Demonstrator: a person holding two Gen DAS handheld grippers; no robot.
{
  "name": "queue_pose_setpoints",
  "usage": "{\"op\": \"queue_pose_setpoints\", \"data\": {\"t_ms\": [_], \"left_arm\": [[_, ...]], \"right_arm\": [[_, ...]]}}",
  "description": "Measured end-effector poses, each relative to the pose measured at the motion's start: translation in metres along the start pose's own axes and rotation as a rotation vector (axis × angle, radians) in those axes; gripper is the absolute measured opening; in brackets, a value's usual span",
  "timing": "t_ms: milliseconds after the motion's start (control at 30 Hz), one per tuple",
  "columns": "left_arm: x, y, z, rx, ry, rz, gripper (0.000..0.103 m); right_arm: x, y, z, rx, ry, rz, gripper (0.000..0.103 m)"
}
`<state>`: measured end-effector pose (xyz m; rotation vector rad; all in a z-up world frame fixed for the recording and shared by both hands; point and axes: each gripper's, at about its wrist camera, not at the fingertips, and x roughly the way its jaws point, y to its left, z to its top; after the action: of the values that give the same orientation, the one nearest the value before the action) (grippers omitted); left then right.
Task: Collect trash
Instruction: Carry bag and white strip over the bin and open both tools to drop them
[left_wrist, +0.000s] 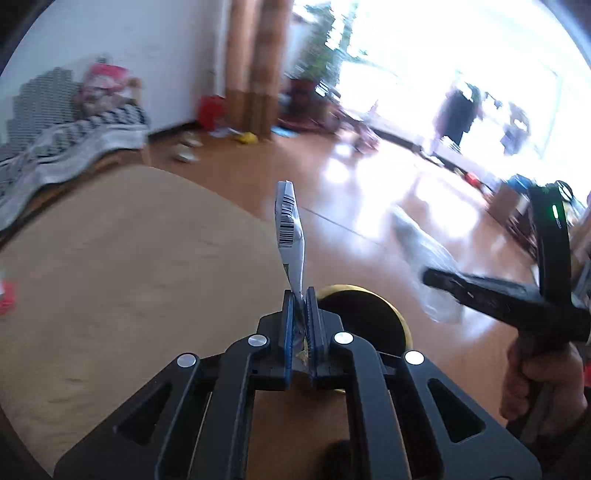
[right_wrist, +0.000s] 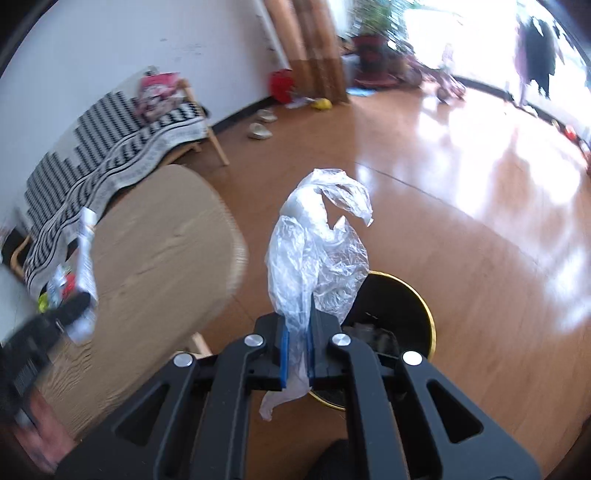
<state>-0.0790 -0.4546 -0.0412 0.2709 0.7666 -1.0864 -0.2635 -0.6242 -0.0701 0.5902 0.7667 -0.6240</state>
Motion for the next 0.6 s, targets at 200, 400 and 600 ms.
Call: {"op": "queue_pose_setpoints", "data": {"t_ms": [200, 400, 600], "left_arm": [[0.086, -0.050, -0.014, 0.050, 0.134, -0.098, 0.005], [0.147, -0.062, -0.025, 0.055, 0.222, -0.135, 0.005], [0.178, -0.074, -0.029, 0.054, 0.258, -0.158, 0.006]], "right_arm": [[0.017, -0.049, -0.002, 0.099, 0.042, -0.049, 0.008], [0.029, -0.059, -0.001, 0.122, 0.071, -0.061, 0.008], [0.037, -0.056, 0.003, 0.125, 0.074, -0.068, 0.008]]}}
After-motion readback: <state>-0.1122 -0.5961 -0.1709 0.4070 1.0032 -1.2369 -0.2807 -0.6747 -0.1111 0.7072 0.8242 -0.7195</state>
